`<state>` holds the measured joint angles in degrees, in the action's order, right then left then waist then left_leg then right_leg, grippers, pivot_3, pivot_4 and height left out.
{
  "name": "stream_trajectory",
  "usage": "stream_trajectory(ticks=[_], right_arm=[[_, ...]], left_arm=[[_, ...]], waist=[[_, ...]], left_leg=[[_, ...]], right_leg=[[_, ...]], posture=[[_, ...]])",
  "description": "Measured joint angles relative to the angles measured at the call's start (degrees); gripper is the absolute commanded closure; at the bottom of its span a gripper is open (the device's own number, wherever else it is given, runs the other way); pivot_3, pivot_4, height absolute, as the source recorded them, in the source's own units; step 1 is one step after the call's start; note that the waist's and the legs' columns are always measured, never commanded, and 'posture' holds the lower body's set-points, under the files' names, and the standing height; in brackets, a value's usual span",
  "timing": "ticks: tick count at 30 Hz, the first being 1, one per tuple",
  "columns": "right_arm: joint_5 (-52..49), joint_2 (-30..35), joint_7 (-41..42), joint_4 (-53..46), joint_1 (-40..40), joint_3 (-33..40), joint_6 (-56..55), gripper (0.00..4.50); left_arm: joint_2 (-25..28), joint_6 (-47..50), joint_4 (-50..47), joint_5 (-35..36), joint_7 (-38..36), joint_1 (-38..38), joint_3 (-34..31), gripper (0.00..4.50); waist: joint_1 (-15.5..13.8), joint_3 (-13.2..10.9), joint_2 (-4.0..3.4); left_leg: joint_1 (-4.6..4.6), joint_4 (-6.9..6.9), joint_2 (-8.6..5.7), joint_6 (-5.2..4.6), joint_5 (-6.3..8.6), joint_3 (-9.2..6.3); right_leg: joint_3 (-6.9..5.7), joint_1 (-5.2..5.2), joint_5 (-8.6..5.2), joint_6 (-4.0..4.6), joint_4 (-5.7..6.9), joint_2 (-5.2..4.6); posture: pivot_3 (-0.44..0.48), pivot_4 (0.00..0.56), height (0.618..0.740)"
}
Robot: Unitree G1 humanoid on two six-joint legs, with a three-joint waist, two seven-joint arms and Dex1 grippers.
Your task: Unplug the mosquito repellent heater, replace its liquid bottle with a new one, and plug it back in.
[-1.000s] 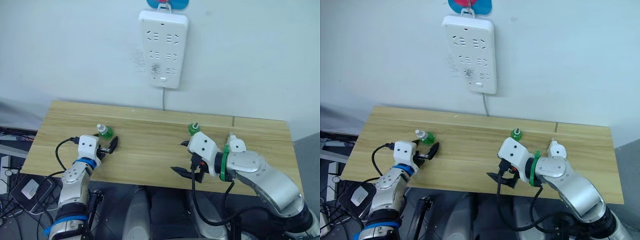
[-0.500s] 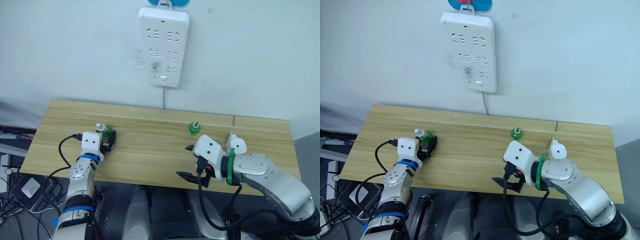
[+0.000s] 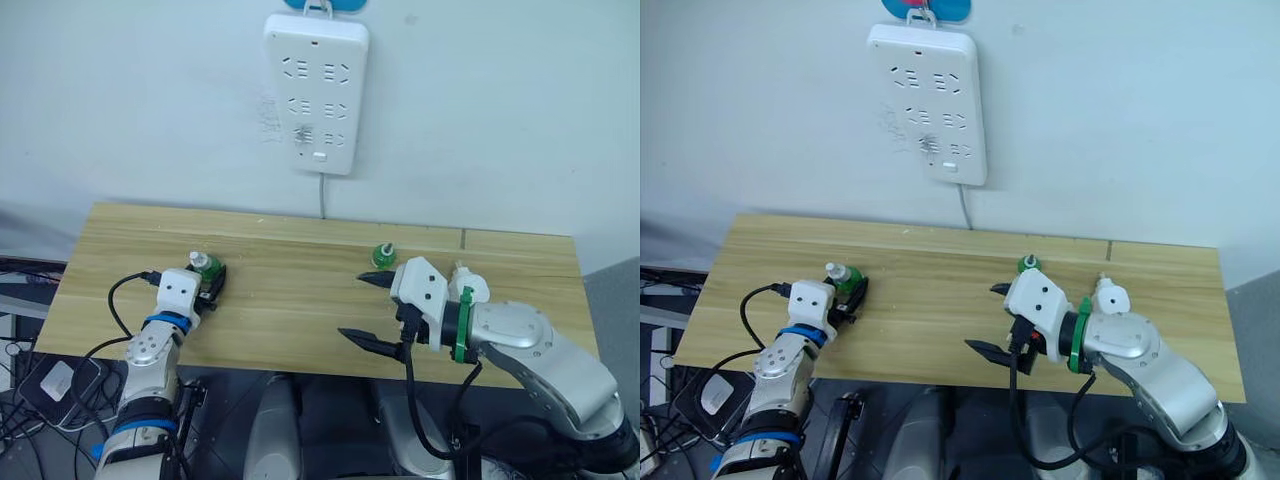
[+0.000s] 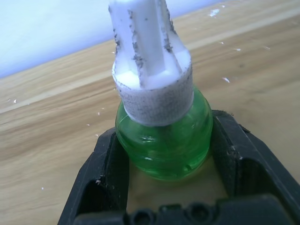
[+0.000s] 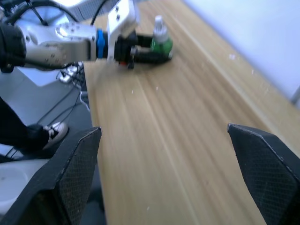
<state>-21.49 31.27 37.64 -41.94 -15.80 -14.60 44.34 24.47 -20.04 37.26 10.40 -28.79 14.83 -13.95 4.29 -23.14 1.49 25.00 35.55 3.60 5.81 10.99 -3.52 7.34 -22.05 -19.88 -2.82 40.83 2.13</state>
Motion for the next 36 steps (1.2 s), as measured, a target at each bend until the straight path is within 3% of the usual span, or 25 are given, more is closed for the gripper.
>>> stream_trajectory(ticks=[2,7,11,15,21,28,31,36], right_arm=[[0.19,-1.09,0.53,2.52,-1.21,-0.43,-3.06,0.0],[-0.23,-0.97,2.82,4.04,-2.09,-0.24,-6.42,0.0],[-2.18,-0.18,4.34,4.04,-3.38,-0.05,-6.03,0.0],[-7.06,-1.98,3.4,3.89,-6.1,0.59,0.26,0.0],[-4.91,-6.58,-1.42,5.4,-12.44,-2.82,2.37,0.0],[0.16,-8.12,-1.83,11.65,-13.1,-5.54,-2.06,0.0],[1.26,-9.27,-1.68,13.53,-13.07,-6.01,-3.96,0.64],[2.63,-9.7,-1.33,14.12,-12.73,-6.92,-6.52,2.44]], left_arm=[[0.16,1.43,-3.28,0.03,-1.55,-1.77,0.67,2.25],[3.51,8.53,-22.87,1.12,-9.67,-7.45,6.92,2.25],[7.33,17.6,-37.65,4.23,-17.58,-7.72,12.97,2.25],[12.37,29.31,-45.19,8.79,-25.71,-3.74,17.69,2.25],[14.27,39.6,-48.55,13.78,-33.17,5.08,20.9,2.25],[14.62,40.78,-45.66,13.27,-36.55,7.95,21.67,2.25],[14.59,40.19,-45.2,12.87,-37.18,8.46,21.68,2.25],[14.6,39.25,-44.57,12.11,-38.17,8.45,21.68,2.25]], waist=[[0.06,0.14,0.13],[-0.45,0.67,0.51],[-0.8,2.0,0.56],[-0.16,3.31,0.61],[0.87,5.0,0.63],[1.25,6.04,0.61],[1.35,6.38,0.59],[1.46,7.23,0.58]], left_leg=[[0.02,-0.03,-0.01,0.06,-0.03,-0.07],[0.36,-0.18,-0.02,0.34,-0.2,-0.44],[0.54,-0.19,-0.07,0.38,-0.22,-0.65],[0.6,-0.19,-0.11,0.51,-0.31,-0.92],[0.74,-0.17,-0.15,0.62,-0.42,-1.25],[0.76,-0.18,-0.12,0.65,-0.47,-1.43],[0.78,-0.15,-0.13,0.66,-0.48,-1.45],[0.78,-0.14,-0.12,0.65,-0.49,-1.5]], right_leg=[[-0.09,-0.03,0.01,0.01,0.03,-0.07],[-0.43,-0.23,0.18,0.31,0.01,-0.19],[-0.63,-0.26,0.18,0.32,-0.09,-0.23],[-0.92,-0.28,0.2,0.36,-0.01,-0.16],[-1.4,-0.27,0.23,0.42,0.01,-0.16],[-1.63,-0.27,0.22,0.47,0.1,-0.16],[-1.66,-0.27,0.23,0.48,0.12,-0.16],[-1.7,-0.26,0.23,0.49,0.16,-0.16]], posture=[[-0.095,0.342,0.732],[-0.091,0.261,0.732],[-0.106,0.229,0.732],[-0.128,0.197,0.732],[-0.146,0.174,0.732],[-0.138,0.155,0.732],[-0.136,0.151,0.732],[-0.13,0.141,0.732]])
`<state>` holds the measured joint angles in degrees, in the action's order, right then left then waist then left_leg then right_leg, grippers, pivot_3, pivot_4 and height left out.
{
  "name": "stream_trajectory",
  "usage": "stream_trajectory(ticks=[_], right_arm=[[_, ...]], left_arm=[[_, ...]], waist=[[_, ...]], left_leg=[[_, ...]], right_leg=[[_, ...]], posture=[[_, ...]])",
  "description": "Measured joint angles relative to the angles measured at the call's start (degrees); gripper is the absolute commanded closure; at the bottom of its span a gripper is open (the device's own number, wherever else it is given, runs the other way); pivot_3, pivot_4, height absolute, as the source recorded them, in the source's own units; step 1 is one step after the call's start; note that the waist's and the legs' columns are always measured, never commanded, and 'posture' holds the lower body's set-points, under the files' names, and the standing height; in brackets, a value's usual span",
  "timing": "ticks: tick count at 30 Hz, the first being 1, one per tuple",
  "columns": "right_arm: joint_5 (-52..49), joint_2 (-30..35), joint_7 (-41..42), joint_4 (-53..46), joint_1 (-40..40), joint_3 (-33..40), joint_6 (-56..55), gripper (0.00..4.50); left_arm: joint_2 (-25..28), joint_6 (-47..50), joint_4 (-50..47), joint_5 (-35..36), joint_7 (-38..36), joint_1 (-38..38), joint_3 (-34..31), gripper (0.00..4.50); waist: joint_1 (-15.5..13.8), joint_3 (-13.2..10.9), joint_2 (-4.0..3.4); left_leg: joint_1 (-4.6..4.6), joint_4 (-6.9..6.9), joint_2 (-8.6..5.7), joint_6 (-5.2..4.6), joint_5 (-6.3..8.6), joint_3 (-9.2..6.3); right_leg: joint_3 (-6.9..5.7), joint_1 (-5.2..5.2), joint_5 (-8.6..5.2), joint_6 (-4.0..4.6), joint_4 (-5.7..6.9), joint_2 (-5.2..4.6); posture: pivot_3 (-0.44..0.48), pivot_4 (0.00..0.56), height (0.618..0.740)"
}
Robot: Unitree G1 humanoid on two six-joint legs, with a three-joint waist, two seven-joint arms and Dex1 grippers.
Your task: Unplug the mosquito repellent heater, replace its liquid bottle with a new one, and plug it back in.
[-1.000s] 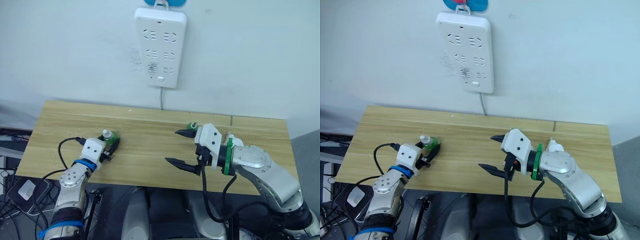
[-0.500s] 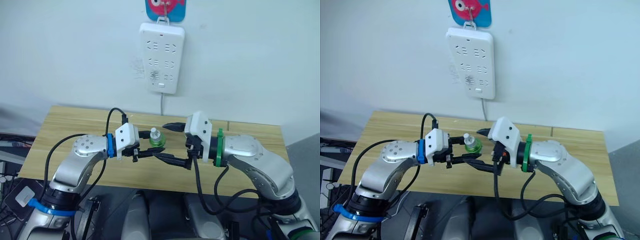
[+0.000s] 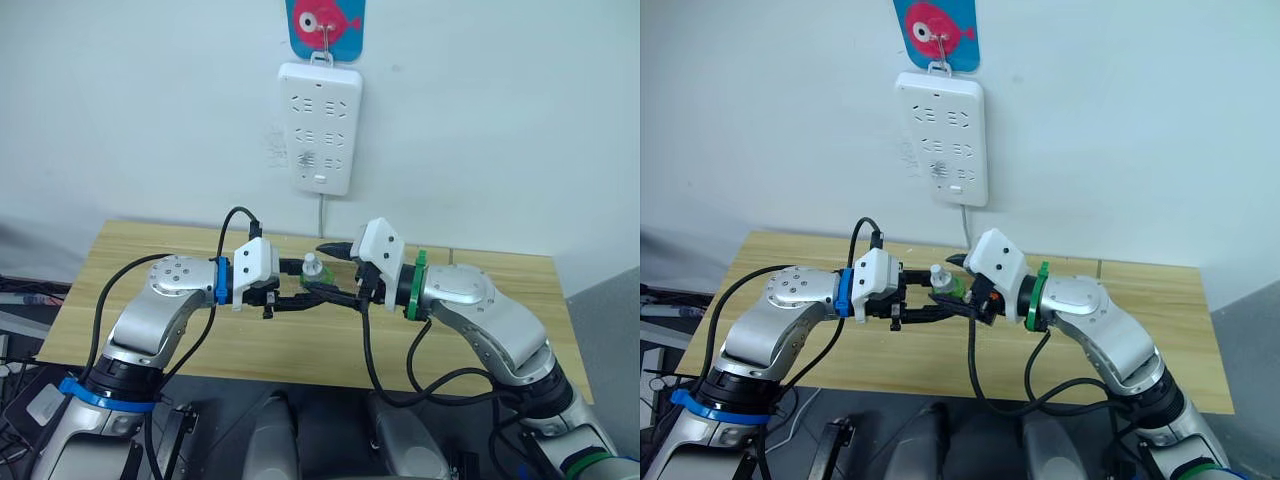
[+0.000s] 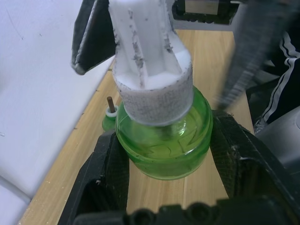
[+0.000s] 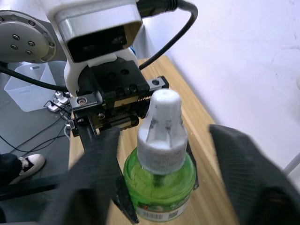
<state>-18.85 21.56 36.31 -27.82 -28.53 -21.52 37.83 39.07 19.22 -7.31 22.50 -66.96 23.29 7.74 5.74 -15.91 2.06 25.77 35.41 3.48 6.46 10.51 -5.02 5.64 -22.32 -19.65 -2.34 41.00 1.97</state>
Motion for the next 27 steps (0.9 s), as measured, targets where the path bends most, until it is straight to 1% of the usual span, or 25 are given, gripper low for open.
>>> stream_trajectory(ticks=[3,4,9,13,15,17,20,23,27], right_arm=[[1.05,-0.01,0.31,0.39,0.39,-0.42,-1.31,3.41],[1.39,-0.03,0.39,0.59,0.39,-0.5,-1.7,3.45],[2.08,-0.08,1.03,1.18,0.39,-0.66,-2.96,3.45],[2.13,-0.14,1.31,1.32,0.39,-0.45,-3.93,3.45],[2.02,-0.22,1.44,1.56,0.39,-0.22,-4.42,3.45],[1.78,-0.38,1.74,1.73,0.43,0.16,-4.83,3.45],[0.92,-0.45,2.27,1.72,0.79,1.89,-4.96,3.45],[-0.29,-0.76,2.19,1.68,0.99,3.82,-4.87,3.45],[-0.8,-0.68,2.23,1.43,1.79,4.66,-4.45,3.45]], left_arm=[[-0.03,-0.72,-0.01,-0.4,-0.14,-0.02,0.06,2.25],[-0.03,-0.86,0.0,-0.53,-0.12,-0.02,0.06,2.25],[-0.11,-1.42,0.13,-0.82,-0.12,-0.04,0.04,2.25],[-0.8,-3.23,1.05,-0.79,-0.19,-0.08,-0.49,2.25],[-1.17,-3.68,1.5,-0.63,-0.16,-0.05,-0.76,1.53],[-1.0,-3.89,3.44,-0.37,-0.45,-0.01,-1.36,0.97],[-0.66,-2.66,4.66,1.27,-1.14,-0.27,-2.93,0.93],[-1.83,0.81,3.6,4.47,0.07,-0.27,-4.7,0.93],[-3.37,4.42,1.76,7.27,1.4,-0.23,-5.25,0.93]], waist=[[0.01,0.18,-0.02],[0.01,0.24,-0.02],[0.05,0.64,-0.02],[0.08,1.43,-0.03],[0.12,1.66,-0.02],[0.3,1.78,-0.06],[0.51,1.79,-0.05],[0.55,1.89,-0.05],[0.75,2.35,-0.08]], left_leg=[[0.0,0.15,-0.01,-0.01,-0.01,-0.02],[0.0,0.23,0.0,-0.01,-0.01,-0.02],[0.0,0.43,-0.01,-0.05,-0.03,-0.04],[-0.01,0.45,0.0,-0.07,-0.04,-0.05],[-0.01,0.49,0.0,-0.08,-0.04,-0.06],[-0.02,0.53,0.0,-0.09,-0.05,-0.07],[-0.01,0.56,0.0,-0.12,-0.07,-0.1],[-0.01,0.6,0.0,-0.12,-0.07,-0.13],[-0.02,0.6,0.01,-0.12,-0.08,-0.17]], right_leg=[[-0.01,0.03,0.02,0.03,0.09,0.0],[-0.01,0.04,0.04,0.08,0.12,0.01],[-0.02,0.09,0.11,0.16,0.22,0.03],[-0.03,0.1,0.11,0.17,0.24,0.12],[-0.03,0.11,0.11,0.17,0.26,0.19],[-0.03,0.12,0.11,0.18,0.32,0.21],[-0.05,0.12,0.13,0.19,0.36,0.22],[-0.06,0.13,0.13,0.19,0.43,0.22],[-0.07,0.13,0.13,0.19,0.48,0.23]], posture=[[-0.131,0.137,0.732],[-0.131,0.135,0.732],[-0.136,0.131,0.732],[-0.141,0.131,0.732],[-0.145,0.131,0.732],[-0.15,0.132,0.732],[-0.153,0.134,0.732],[-0.157,0.134,0.732],[-0.157,0.134,0.732]])
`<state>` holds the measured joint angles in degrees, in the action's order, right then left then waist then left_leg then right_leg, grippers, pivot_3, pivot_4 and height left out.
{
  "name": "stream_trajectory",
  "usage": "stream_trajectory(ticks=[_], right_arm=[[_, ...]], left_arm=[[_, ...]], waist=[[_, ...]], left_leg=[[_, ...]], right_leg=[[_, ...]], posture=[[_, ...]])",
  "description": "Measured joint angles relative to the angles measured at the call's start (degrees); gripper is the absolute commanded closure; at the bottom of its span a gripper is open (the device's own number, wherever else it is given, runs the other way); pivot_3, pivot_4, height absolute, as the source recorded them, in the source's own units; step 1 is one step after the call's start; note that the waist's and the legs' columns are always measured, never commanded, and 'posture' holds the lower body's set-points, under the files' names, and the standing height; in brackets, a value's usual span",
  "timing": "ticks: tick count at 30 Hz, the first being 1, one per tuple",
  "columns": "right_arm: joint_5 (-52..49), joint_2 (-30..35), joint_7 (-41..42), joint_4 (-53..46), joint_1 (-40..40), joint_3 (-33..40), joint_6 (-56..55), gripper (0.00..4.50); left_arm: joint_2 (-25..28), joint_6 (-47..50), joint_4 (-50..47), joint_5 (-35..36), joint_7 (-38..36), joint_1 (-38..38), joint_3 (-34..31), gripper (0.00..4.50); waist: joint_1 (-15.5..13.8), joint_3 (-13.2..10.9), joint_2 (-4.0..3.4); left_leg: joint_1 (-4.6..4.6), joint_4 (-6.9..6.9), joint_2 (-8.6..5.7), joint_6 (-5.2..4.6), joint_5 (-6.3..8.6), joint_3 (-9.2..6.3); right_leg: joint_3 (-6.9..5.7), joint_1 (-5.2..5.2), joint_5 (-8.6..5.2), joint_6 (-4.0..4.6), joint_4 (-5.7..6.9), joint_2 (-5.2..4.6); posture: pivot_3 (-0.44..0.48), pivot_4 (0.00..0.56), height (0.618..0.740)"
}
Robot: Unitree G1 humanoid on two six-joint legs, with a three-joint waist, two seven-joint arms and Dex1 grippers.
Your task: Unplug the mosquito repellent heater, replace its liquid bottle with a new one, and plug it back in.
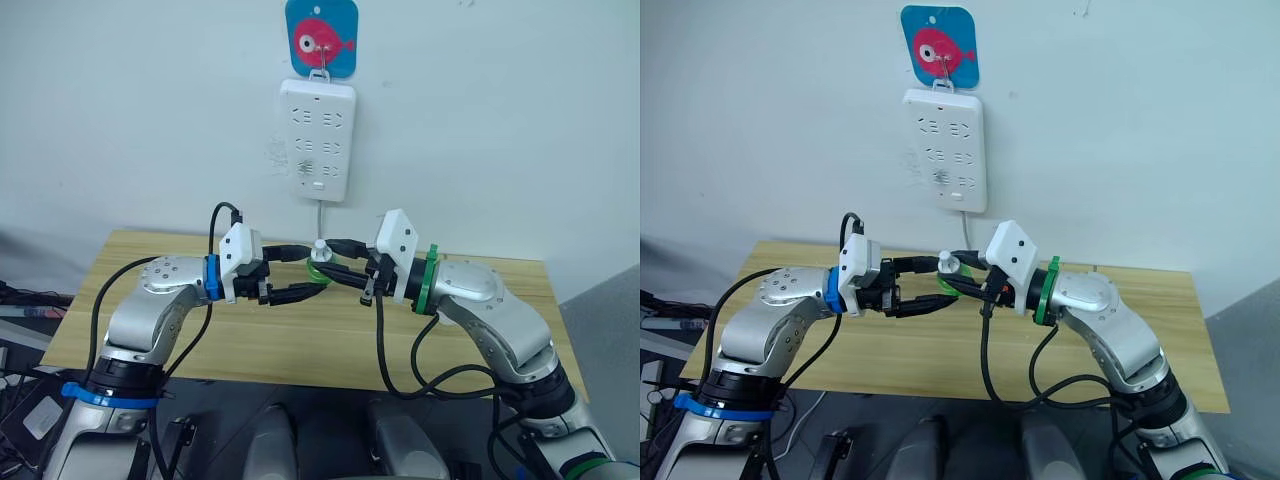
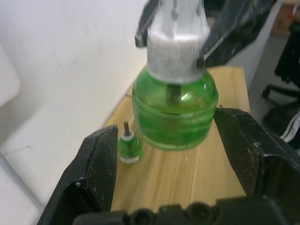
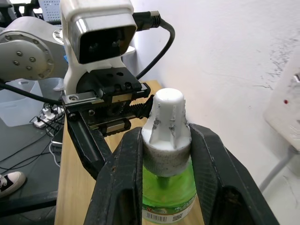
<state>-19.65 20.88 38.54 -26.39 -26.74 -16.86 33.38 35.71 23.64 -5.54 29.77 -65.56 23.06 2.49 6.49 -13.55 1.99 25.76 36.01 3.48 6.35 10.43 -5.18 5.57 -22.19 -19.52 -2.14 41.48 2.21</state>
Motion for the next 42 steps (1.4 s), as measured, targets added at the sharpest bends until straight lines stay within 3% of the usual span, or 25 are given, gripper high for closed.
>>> stream_trajectory(ticks=[16,21,28,30,35,39,42], right_arm=[[-4.52,-0.89,-0.37,-2.78,0.74,0.78,3.69,3.45],[-4.89,-0.95,-0.89,-2.79,0.73,1.48,3.95,3.45],[-6.18,-0.61,-0.43,-2.77,0.73,1.51,4.11,3.45],[-7.2,1.09,3.53,-1.96,0.06,1.33,3.49,3.45],[-8.97,8.31,24.28,8.36,-10.12,-1.1,-2.13,3.45],[-8.59,8.95,28.46,11.57,-13.36,-2.24,-2.73,3.45],[-8.66,9.27,27.59,10.89,-12.26,-1.38,-2.28,2.43]], left_arm=[[-0.56,-0.43,-0.54,-1.28,-2.71,0.97,2.84,0.93],[-1.35,-0.32,-0.73,-0.85,-2.88,2.26,2.83,2.13],[-0.76,0.21,-1.29,-0.61,-4.23,2.1,2.84,2.17],[0.41,0.69,-2.46,-0.57,-5.81,1.65,3.28,2.17],[1.93,1.0,-5.61,-0.56,-9.15,1.31,5.55,2.17],[1.9,0.99,-5.64,-0.61,-9.23,1.35,5.81,2.17],[1.85,0.62,-5.6,-0.9,-8.24,1.34,5.77,2.17]], waist=[[0.75,0.82,-0.12],[1.25,0.88,-0.14],[1.58,0.89,-0.15],[1.55,0.88,-0.16],[1.4,0.82,-0.24],[1.41,0.82,-0.24],[1.39,0.82,-0.24]], left_leg=[[-0.18,0.03,-0.04,-0.16,-0.09,-0.12],[-0.19,0.02,-0.05,-0.16,-0.09,-0.16],[-0.19,0.01,-0.02,-0.16,-0.09,-0.2],[-0.19,0.01,-0.03,-0.16,-0.08,-0.19],[-0.57,-0.05,-0.03,-0.19,-0.08,-0.18],[-0.79,-0.12,0.01,-0.21,-0.06,-0.2],[-0.79,-0.11,0.01,-0.21,-0.06,-0.22]], right_leg=[[0.03,0.03,-0.01,0.01,0.41,0.12],[0.01,0.05,-0.01,0.01,0.42,0.12],[0.01,0.05,-0.01,0.02,0.44,0.18],[0.02,0.05,-0.01,0.02,0.43,0.18],[0.02,0.42,-0.05,0.06,0.39,0.21],[0.01,0.61,-0.13,0.18,0.36,0.26],[0.01,0.66,-0.13,0.18,0.36,0.26]], posture=[[-0.162,0.132,0.732],[-0.162,0.132,0.732],[-0.151,0.144,0.732],[-0.145,0.157,0.732],[-0.133,0.166,0.732],[-0.143,0.172,0.732],[-0.143,0.172,0.732]])
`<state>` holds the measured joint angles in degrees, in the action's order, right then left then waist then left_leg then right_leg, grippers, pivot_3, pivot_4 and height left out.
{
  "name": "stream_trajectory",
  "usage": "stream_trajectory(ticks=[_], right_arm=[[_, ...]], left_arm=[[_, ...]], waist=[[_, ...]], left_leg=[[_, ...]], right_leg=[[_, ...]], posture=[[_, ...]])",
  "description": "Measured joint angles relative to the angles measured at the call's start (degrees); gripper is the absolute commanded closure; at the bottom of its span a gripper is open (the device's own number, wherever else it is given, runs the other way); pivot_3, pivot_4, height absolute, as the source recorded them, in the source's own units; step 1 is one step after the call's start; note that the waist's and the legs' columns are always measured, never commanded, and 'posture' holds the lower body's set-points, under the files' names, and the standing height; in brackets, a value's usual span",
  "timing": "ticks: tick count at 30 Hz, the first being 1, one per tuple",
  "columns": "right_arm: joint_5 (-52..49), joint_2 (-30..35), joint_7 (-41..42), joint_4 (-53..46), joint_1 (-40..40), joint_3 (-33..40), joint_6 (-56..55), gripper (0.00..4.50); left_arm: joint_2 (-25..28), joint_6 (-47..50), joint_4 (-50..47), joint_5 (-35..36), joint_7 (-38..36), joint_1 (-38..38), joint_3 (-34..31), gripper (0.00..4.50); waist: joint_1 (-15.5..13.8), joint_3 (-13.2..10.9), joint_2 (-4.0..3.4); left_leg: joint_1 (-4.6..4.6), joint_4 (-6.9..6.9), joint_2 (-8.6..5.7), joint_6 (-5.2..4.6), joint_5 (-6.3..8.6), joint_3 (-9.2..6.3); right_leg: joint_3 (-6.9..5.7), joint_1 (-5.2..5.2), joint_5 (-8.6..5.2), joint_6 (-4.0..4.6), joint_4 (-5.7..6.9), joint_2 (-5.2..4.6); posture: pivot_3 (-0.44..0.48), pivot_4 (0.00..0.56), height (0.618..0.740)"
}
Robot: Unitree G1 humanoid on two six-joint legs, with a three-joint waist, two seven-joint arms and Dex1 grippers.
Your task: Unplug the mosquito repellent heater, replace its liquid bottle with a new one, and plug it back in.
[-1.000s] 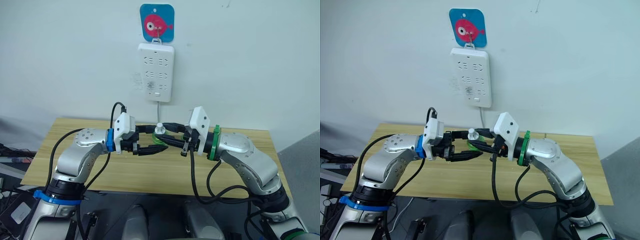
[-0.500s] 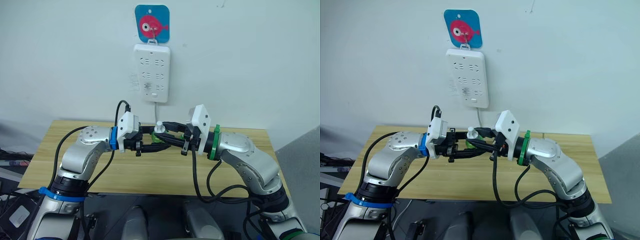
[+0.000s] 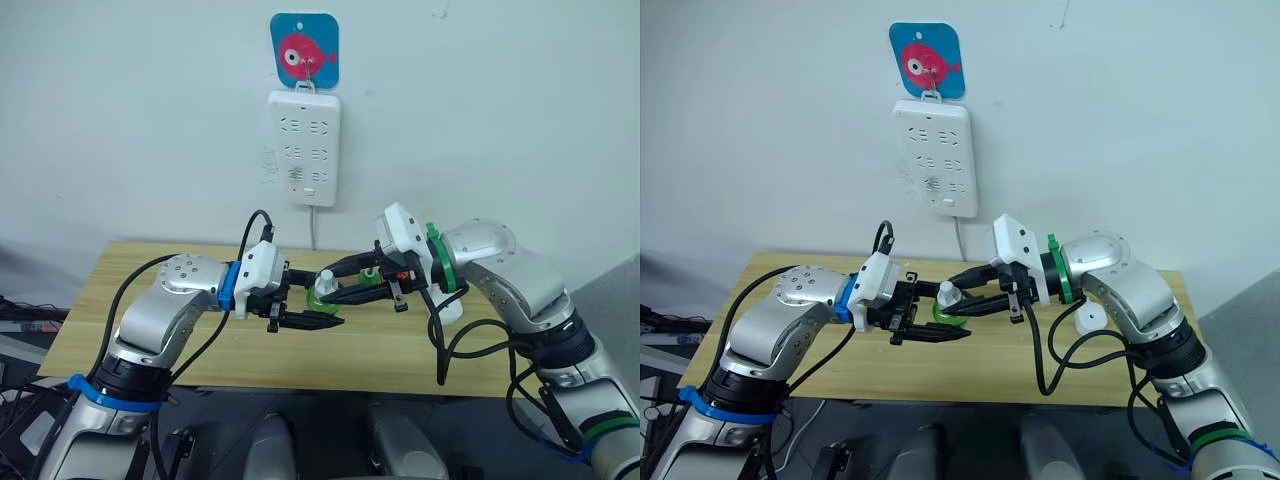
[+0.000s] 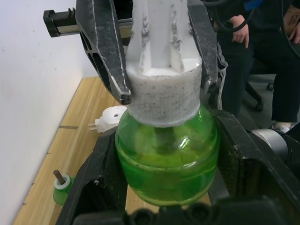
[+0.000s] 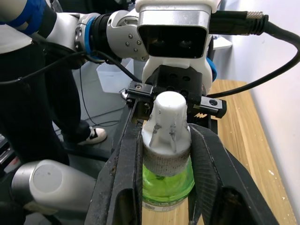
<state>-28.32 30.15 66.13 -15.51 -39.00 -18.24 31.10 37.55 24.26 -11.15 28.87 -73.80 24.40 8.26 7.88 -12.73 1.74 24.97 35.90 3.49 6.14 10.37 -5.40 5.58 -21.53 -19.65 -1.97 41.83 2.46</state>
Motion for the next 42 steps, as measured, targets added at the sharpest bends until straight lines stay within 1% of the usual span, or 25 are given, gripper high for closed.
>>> stream_trajectory(ticks=[1,3,4,5,8,9,10,12,16,19,22,25,28,29,32,37,40,42], right_arm=[[-0.02,0.2,-0.81,-0.63,0.93,0.75,0.57,2.05],[0.03,0.69,-3.95,-2.78,3.53,3.15,1.27,1.31],[0.13,0.97,-5.82,-4.21,4.88,4.64,1.52,0.89],[0.21,1.09,-8.41,-6.43,6.81,6.57,1.89,0.58],[0.47,0.94,-15.97,-14.22,13.46,10.48,3.43,0.54],[1.36,0.44,-19.04,-17.1,15.71,10.6,3.85,0.54],[2.42,-0.57,-21.54,-19.02,17.09,10.21,4.06,0.54],[6.74,-5.21,-29.71,-22.76,19.52,8.32,4.47,0.54],[14.07,-11.64,-40.02,-23.38,19.46,1.73,4.63,0.54],[16.87,-14.53,-43.47,-21.74,19.0,-0.32,4.61,0.54],[17.85,-15.59,-44.47,-20.77,19.01,-0.65,4.3,1.15],[17.38,-15.21,-42.86,-19.96,19.02,-0.59,3.65,2.13],[14.29,-12.85,-37.21,-18.65,18.3,-0.2,2.12,3.28],[12.82,-11.62,-34.43,-17.65,17.44,0.29,1.52,3.45],[8.27,-7.13,-23.07,-11.92,12.9,1.37,-1.69,3.44],[3.86,-0.56,-0.12,1.45,0.98,-0.03,-8.27,3.44],[3.17,0.86,5.92,4.45,-2.04,-1.36,-8.45,3.44],[2.28,1.42,7.03,4.45,-2.69,-1.39,-7.06,3.44]], left_arm=[[-0.01,-0.34,0.15,-0.3,0.83,-0.04,-0.46,2.17],[-0.55,-2.06,0.8,-1.39,3.14,-0.14,-1.75,2.17],[-1.33,-3.35,1.46,-2.1,4.36,-0.15,-2.25,2.17],[-2.46,-4.91,2.36,-2.98,5.76,-0.14,-2.63,2.17],[-5.49,-7.75,4.01,-4.44,9.58,-0.12,-3.25,2.17],[-6.29,-8.45,4.45,-4.76,10.64,-0.04,-3.42,2.17],[-6.57,-8.78,4.69,-4.92,11.28,-0.04,-3.53,2.17],[-7.67,-9.8,4.94,-5.3,12.6,-0.01,-3.58,2.17],[-8.71,-10.66,5.06,-5.94,13.71,0.0,-3.46,2.17],[-9.04,-11.01,5.06,-6.19,14.12,0.0,-3.4,2.17],[-9.04,-11.06,5.06,-6.27,14.04,0.0,-2.93,2.17],[-8.97,-11.01,5.03,-6.24,13.31,-0.01,-2.88,2.17],[-7.65,-10.39,4.76,-5.5,11.26,-0.3,-2.81,2.17],[-7.17,-9.88,4.49,-4.92,10.27,-0.52,-2.71,2.17],[-5.11,-9.24,3.42,-3.72,6.74,-1.39,-2.21,2.17],[-3.74,-8.83,1.61,-2.54,2.52,-1.55,-0.55,2.17],[-3.85,-8.83,0.62,-2.53,1.9,-2.5,0.48,2.17],[-4.11,-8.86,-0.02,-2.48,2.15,-3.04,0.58,2.17]], waist=[[-0.03,0.0,0.0],[-0.05,0.0,0.0],[-0.07,0.0,0.0],[-0.14,0.0,0.0],[-0.13,0.0,0.0],[0.03,0.0,0.0],[0.06,0.0,0.0],[0.56,0.01,-0.02],[0.63,0.02,-0.03],[0.46,0.02,-0.03],[0.18,0.02,-0.02],[0.21,0.02,-0.02],[0.24,0.02,-0.02],[0.24,0.02,-0.02],[0.23,0.02,-0.02],[0.12,0.0,-0.05],[0.12,-0.01,-0.05],[0.12,-0.02,-0.07]], left_leg=[[-0.01,0.02,0.0,0.0,0.0,-0.01],[-0.01,0.04,-0.01,0.0,0.0,-0.02],[-0.01,0.04,-0.02,0.0,0.0,-0.01],[-0.01,0.04,-0.02,0.0,0.0,-0.03],[-0.01,0.01,-0.01,0.01,0.0,-0.04],[-0.01,-0.01,0.0,0.0,0.0,-0.03],[-0.02,0.02,0.01,0.01,0.0,-0.03],[-0.12,-0.02,0.06,0.01,0.0,0.05],[-0.11,-0.07,0.09,0.01,0.0,0.02],[-0.1,-0.06,0.08,0.02,0.0,0.02],[-0.1,-0.04,0.06,0.02,0.0,0.01],[-0.11,-0.05,0.07,0.02,0.0,0.01],[-0.11,-0.06,0.07,0.01,0.0,0.01],[-0.11,-0.06,0.07,0.01,0.0,0.01],[-0.13,-0.04,0.07,0.01,0.0,0.01],[-0.13,-0.09,0.07,0.0,0.0,-0.01],[-0.13,-0.11,0.08,0.0,0.0,-0.02],[-0.12,-0.11,0.09,0.0,0.0,-0.03]], right_leg=[[0.0,0.01,0.0,0.0,0.0,0.0],[0.01,0.03,0.0,0.0,-0.01,0.0],[0.01,0.04,0.0,-0.01,-0.02,-0.01],[-0.01,0.06,0.0,0.0,-0.04,-0.01],[0.0,0.06,0.0,0.0,-0.08,0.0],[0.02,0.06,0.0,0.0,-0.07,0.0],[0.02,0.06,0.0,0.0,-0.05,0.01],[0.14,0.06,0.0,-0.01,-0.01,0.08],[0.13,0.04,-0.01,-0.01,-0.02,0.15],[0.12,0.06,-0.01,0.0,-0.05,0.13],[0.11,0.1,-0.01,0.0,-0.06,0.11],[0.1,0.09,-0.01,0.0,-0.06,0.11],[0.09,0.09,-0.01,0.0,-0.06,0.12],[0.09,0.1,-0.01,0.0,-0.07,0.12],[0.08,0.13,-0.01,0.0,-0.08,0.12],[0.02,0.15,0.0,0.01,-0.17,0.12],[0.03,0.13,0.0,0.01,-0.19,0.12],[0.02,0.13,0.0,0.01,-0.18,0.11]], posture=[[-0.169,0.168,0.732],[-0.176,0.168,0.732],[-0.176,0.168,0.732],[-0.176,0.168,0.732],[-0.192,0.174,0.732],[-0.196,0.174,0.732],[-0.201,0.175,0.732],[-0.203,0.176,0.732],[-0.2,0.168,0.732],[-0.192,0.164,0.732],[-0.19,0.161,0.732],[-0.179,0.158,0.732],[-0.175,0.16,0.732],[-0.171,0.16,0.732],[-0.161,0.161,0.732],[-0.151,0.164,0.732],[-0.157,0.167,0.732],[-0.16,0.167,0.732]])
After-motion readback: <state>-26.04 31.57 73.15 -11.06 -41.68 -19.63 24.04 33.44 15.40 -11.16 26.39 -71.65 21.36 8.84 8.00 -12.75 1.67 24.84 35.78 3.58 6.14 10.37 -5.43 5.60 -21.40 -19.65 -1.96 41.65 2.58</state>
